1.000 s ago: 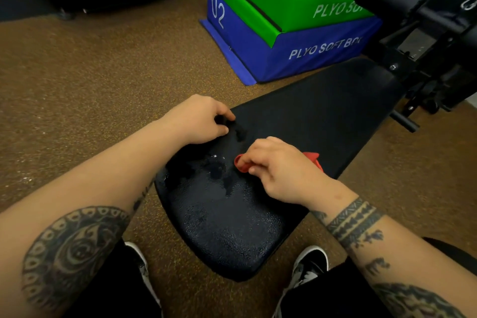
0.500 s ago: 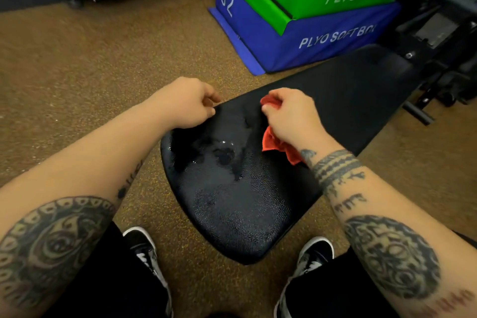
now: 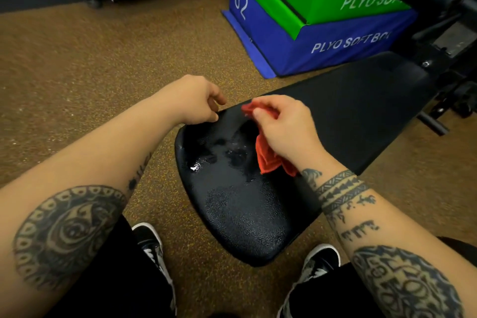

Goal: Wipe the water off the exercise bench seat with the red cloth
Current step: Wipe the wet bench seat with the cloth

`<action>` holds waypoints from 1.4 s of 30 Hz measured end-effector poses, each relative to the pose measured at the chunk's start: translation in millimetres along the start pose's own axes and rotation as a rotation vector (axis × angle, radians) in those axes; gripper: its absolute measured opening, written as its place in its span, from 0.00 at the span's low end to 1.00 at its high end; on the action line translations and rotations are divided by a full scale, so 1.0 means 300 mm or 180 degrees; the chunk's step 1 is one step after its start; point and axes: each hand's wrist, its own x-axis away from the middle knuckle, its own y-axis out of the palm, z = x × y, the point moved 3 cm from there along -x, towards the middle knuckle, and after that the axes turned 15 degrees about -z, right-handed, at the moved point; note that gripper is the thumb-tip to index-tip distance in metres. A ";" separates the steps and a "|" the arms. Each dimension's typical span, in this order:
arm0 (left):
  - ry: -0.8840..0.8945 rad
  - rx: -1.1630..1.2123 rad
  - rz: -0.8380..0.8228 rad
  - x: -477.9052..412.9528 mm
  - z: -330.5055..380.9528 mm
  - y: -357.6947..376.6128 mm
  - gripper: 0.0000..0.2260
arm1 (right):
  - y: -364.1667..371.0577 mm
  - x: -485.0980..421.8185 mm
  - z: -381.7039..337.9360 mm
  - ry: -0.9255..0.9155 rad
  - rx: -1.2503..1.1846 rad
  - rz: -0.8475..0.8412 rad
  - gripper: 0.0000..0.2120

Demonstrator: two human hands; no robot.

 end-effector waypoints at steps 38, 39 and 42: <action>0.0030 0.0104 0.0314 0.006 -0.035 -0.027 0.13 | 0.056 -0.037 0.020 0.0923 0.1734 -0.0535 0.44; -0.0004 0.0121 0.0341 0.008 -0.036 -0.031 0.13 | 0.088 -0.032 0.025 0.0872 0.1826 -0.0534 0.42; -0.0111 0.0187 0.0401 0.012 -0.050 -0.047 0.14 | 0.148 -0.030 0.026 0.0377 0.1760 -0.0035 0.26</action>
